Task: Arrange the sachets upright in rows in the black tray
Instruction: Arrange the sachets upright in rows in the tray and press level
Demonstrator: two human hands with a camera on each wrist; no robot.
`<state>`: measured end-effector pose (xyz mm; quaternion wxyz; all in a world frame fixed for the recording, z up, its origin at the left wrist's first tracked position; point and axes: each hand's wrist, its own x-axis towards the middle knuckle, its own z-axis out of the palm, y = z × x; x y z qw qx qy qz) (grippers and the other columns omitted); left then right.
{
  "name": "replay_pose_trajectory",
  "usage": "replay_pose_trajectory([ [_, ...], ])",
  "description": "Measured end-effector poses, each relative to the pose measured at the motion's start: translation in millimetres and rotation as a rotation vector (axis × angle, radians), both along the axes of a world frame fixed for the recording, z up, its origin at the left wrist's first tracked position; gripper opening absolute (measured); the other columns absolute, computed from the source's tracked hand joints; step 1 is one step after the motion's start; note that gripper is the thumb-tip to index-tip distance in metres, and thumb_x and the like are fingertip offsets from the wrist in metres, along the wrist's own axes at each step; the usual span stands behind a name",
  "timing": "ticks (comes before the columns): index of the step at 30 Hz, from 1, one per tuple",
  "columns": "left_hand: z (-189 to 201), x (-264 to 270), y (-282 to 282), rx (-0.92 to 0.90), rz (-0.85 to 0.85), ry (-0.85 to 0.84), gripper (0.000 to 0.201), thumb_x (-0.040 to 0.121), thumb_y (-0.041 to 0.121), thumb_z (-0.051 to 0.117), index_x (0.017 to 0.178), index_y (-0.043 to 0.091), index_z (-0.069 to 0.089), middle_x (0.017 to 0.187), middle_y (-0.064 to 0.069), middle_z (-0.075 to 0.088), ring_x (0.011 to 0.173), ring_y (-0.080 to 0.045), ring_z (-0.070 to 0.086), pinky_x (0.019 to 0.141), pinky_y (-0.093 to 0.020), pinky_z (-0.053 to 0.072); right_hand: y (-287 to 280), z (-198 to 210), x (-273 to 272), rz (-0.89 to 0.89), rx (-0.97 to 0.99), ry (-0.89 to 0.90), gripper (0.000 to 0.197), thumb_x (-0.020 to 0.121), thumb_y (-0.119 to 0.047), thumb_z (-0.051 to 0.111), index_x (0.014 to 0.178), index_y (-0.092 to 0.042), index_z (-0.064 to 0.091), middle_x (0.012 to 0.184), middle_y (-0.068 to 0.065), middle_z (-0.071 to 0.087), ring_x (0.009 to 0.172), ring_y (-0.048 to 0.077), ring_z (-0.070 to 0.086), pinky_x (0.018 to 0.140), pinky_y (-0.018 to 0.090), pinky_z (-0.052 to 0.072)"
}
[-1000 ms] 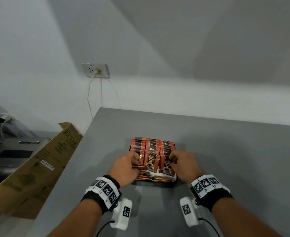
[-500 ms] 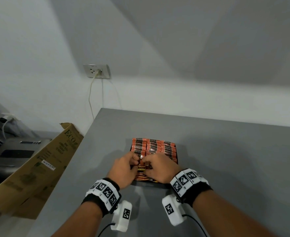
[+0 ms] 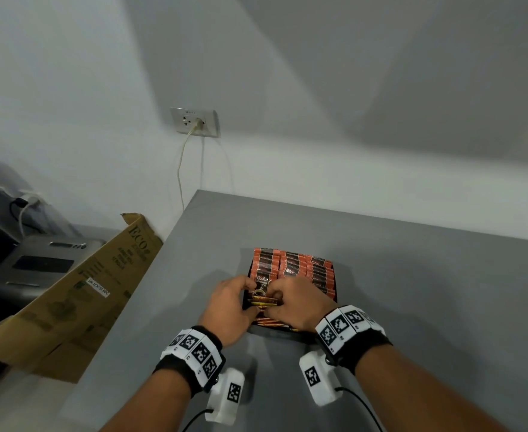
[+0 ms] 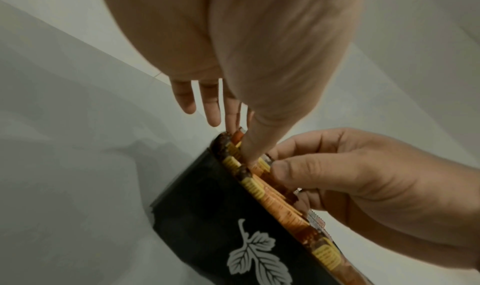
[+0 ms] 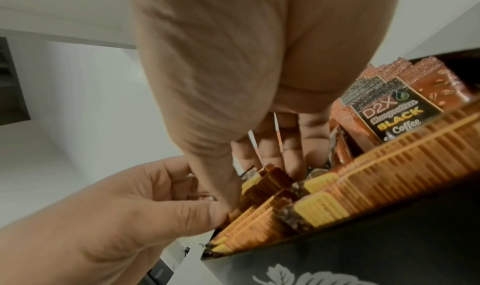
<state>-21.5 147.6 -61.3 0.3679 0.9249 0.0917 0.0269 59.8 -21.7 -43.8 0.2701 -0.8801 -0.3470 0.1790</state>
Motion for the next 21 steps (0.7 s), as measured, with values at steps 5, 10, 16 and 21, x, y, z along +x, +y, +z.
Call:
replay_pose_trajectory([
  [5,-8,3,1,0.025,0.027,-0.029,0.035,0.08,0.024,0.077,0.109,0.029,0.057,0.111,0.013,0.057,0.111,-0.01,0.047,0.092,-0.023,0.039,6,-2,0,0.016,-0.058,-0.063,0.025,0.088,-0.021,0.071,0.112,-0.013,0.071,0.097,0.004,0.07,0.081,0.016,0.062,0.075,0.029,0.052],
  [10,-17,1,3,0.023,0.06,0.013,0.065,0.074,0.028,0.081,0.13,0.027,0.048,0.123,0.01,0.049,0.118,-0.009,0.042,0.101,-0.022,0.036,7,-2,-1,-0.023,-0.065,-0.109,0.02,0.09,-0.025,0.069,0.108,-0.015,0.071,0.1,0.002,0.071,0.087,0.018,0.066,0.081,0.035,0.057],
  [16,-24,2,7,-0.018,0.074,0.027,0.065,0.073,0.036,0.082,0.128,0.027,0.051,0.123,0.01,0.053,0.118,-0.011,0.047,0.105,-0.035,0.044,-7,25,1,-0.104,0.074,0.036,0.018,0.092,-0.023,0.066,0.108,-0.017,0.071,0.099,-0.005,0.073,0.082,0.006,0.069,0.077,0.023,0.056],
  [21,-16,6,7,-0.006,-0.017,0.02,0.055,0.073,0.036,0.068,0.125,0.029,0.054,0.121,0.011,0.053,0.114,-0.012,0.046,0.102,-0.038,0.044,-25,41,6,-0.274,0.222,0.251,0.006,0.09,-0.025,0.069,0.09,-0.019,0.07,0.086,0.001,0.076,0.073,0.016,0.074,0.075,0.04,0.062],
])
